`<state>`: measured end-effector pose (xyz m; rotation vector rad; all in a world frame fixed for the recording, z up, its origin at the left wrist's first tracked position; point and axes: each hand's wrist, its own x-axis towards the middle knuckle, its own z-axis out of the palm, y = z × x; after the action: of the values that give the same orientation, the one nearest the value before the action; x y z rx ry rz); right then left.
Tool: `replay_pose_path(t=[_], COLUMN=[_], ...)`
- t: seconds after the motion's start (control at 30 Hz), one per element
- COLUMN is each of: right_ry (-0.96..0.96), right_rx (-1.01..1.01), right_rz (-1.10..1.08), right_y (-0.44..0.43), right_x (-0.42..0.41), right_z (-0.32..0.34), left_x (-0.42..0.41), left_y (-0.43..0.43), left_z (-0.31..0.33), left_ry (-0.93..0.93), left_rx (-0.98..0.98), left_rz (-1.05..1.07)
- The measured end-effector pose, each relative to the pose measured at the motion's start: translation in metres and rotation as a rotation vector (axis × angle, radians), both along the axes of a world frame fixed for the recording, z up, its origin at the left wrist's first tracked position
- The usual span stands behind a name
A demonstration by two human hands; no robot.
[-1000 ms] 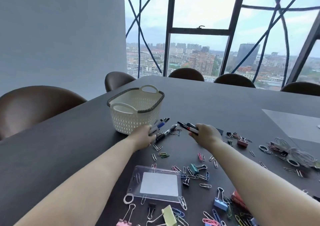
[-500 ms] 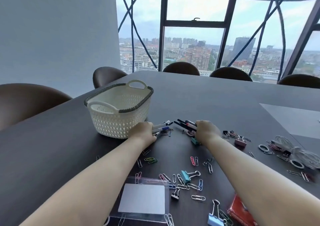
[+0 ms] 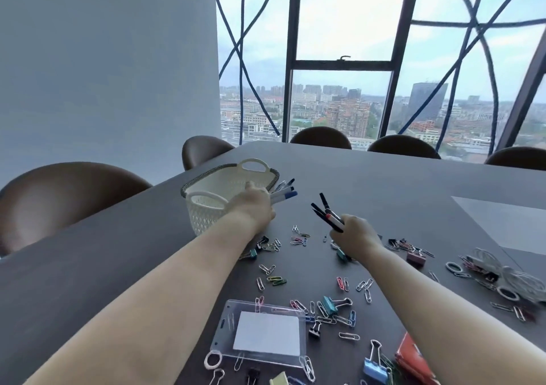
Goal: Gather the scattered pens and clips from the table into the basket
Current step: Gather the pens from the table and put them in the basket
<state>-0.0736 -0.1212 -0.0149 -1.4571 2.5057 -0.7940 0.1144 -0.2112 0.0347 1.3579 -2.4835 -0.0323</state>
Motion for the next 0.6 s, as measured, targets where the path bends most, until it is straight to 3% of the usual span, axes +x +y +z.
replay_pose_path(t=[0.13,0.27,0.6], right_ry=[-0.01,0.008,-0.046], right_rx=[-0.038,-0.054,-0.097], right_rz=[0.014,0.035,0.226], right_y=[0.006,0.016,0.036], right_x=[0.012,0.026,0.119], right_z=[0.009,0.019,0.049], left_x=[0.016,0.062,0.236], left_y=[-0.002,0.003,0.044], left_z=[-0.009,-0.018,-0.023], left_ry=[-0.117,-0.015,0.206], left_rx=[0.042,0.004,0.073], left_rz=[0.064,0.113,-0.141])
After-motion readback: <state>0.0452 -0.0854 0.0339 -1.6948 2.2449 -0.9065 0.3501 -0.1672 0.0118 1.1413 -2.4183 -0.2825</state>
